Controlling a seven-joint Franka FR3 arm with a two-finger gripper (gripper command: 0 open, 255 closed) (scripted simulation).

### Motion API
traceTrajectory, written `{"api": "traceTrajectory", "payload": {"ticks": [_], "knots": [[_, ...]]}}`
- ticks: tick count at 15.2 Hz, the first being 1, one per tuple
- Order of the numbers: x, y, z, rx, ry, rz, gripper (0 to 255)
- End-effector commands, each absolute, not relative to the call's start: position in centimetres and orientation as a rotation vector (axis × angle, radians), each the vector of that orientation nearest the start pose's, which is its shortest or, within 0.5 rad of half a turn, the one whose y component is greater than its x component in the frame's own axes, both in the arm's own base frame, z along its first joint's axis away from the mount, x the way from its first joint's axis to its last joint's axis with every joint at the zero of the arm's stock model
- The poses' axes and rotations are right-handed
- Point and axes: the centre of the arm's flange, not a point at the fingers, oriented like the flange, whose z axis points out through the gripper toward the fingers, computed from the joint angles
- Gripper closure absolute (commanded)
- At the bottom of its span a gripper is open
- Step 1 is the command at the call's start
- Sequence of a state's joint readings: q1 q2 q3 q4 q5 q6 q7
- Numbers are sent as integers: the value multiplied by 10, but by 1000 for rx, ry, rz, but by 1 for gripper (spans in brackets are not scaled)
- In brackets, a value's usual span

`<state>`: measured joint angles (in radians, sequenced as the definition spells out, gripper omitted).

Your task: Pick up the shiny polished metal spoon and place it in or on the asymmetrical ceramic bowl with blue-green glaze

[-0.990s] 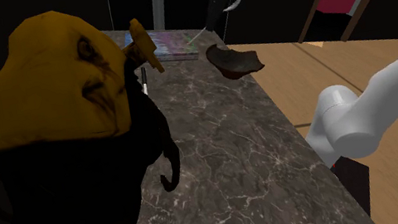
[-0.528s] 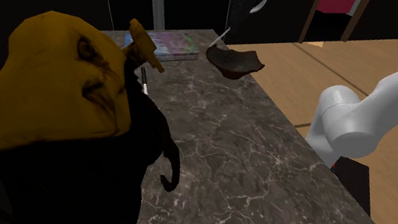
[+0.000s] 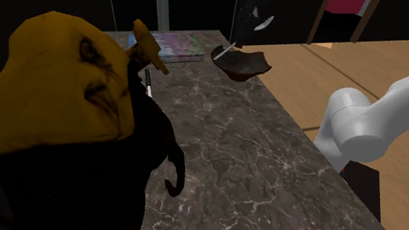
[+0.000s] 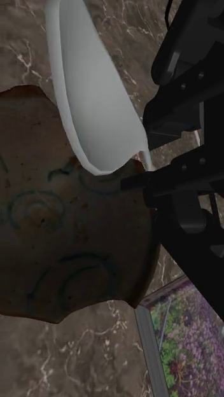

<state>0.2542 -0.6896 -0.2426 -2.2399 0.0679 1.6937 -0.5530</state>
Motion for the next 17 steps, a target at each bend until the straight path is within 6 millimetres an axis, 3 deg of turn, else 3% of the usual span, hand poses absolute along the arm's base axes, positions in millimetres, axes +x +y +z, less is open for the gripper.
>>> {"api": "traceTrajectory", "payload": {"ticks": [1, 5, 13, 14, 17], "knots": [[353, -14, 608, -2813, -877, -263, 255], [353, -14, 583, -2813, -877, -263, 255], [353, -14, 583, -2813, -877, -263, 255], [353, -14, 583, -2813, -877, -263, 0], [353, -14, 583, -2813, -877, -263, 0]]}}
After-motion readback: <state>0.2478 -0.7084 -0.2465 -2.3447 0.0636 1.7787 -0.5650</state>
